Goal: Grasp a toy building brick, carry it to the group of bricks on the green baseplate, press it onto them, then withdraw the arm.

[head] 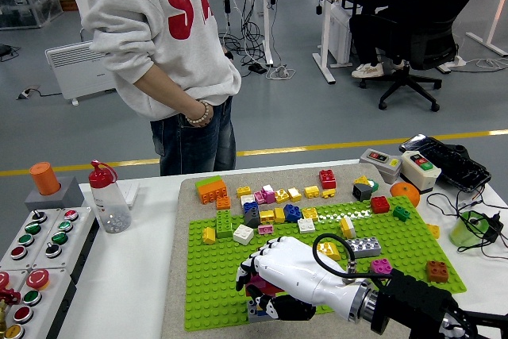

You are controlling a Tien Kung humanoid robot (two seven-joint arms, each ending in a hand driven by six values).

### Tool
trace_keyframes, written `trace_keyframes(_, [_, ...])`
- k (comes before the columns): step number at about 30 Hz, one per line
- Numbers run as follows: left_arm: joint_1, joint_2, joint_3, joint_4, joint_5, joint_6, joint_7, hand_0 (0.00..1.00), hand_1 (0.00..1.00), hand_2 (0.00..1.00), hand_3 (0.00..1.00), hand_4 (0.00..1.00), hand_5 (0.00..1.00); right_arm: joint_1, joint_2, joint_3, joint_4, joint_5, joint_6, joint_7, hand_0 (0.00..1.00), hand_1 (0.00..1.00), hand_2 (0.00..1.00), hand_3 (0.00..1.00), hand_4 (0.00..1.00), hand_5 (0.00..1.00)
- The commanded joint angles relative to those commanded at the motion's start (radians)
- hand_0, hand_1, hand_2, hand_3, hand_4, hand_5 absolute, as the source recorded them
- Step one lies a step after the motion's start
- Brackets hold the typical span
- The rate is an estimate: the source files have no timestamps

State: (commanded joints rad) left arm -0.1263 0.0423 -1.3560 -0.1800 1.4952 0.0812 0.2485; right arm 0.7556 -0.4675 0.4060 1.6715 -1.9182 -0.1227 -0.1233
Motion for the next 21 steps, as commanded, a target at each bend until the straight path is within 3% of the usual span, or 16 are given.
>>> trace_keyframes(21, [-0.004, 0.001, 0.003, 0.0, -0.004, 0.001, -0.002, 0.653, 0.688, 0.672, 0.575, 0.279, 0.998, 0.0, 0.001, 0.002, -0.008, 0.0, 0.007, -0.006, 0.611, 0.599, 0.59, 0.57, 0.37, 0.159])
